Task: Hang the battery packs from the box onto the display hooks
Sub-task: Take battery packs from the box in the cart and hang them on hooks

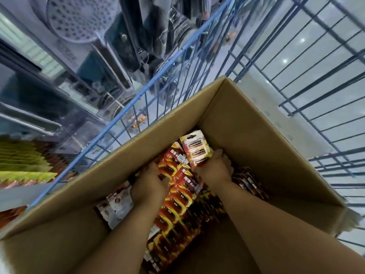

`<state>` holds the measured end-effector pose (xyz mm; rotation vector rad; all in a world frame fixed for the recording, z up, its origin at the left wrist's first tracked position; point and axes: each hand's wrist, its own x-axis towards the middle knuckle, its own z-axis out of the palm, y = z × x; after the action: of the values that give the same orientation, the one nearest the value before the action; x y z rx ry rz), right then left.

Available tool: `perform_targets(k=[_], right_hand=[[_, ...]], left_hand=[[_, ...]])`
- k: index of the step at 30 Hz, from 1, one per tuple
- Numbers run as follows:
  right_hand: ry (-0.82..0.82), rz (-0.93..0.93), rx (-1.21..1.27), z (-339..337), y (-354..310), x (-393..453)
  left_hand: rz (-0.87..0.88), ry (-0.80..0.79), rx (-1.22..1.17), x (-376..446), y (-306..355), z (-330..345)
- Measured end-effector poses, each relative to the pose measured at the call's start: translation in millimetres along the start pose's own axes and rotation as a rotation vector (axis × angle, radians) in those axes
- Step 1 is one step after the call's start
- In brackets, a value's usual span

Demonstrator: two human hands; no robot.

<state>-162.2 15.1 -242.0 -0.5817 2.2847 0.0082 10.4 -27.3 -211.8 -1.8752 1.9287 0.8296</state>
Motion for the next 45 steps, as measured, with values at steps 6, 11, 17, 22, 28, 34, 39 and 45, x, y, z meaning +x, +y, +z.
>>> perform_targets(k=[6,11,17,22,28,34,39,45], right_hand=[[-0.171,0.01,0.409,-12.9,-10.8,-1.3],[-0.311,-0.004,0.519,-44.9,-25.7,-20.7],[-0.395,-0.05,0.715,-101.4,-9.9,-86.1],[-0.447,-0.145,0.891,-154.8,7.6,-164.5],[-0.578,-0.38,1.013,-200.1,-12.6,-271.1],[-0.683,-0.646,0.98,-233.8,-66.8,-375.9],[-0.765,-0.808,0.907,-244.1,-104.1,-452.4],[-0.816,-0.91,0.827,-222.2,-144.8,-530.3]], left_hand=[[-0.045,-0.199,-0.296,3.3,-11.4,-11.8],[-0.094,-0.251,-0.478,-22.2,-20.8,-41.1],[-0.08,-0.219,-0.759,-101.1,-23.7,-101.3],[-0.055,-0.082,-1.107,-186.9,-32.2,-142.4],[0.022,0.188,-1.434,-278.3,-40.5,-199.7],[0.039,0.46,-1.511,-361.4,-79.3,-268.2],[0.035,0.691,-1.553,-429.2,-128.3,-315.8],[-0.016,0.86,-1.67,-482.0,-184.4,-350.2]])
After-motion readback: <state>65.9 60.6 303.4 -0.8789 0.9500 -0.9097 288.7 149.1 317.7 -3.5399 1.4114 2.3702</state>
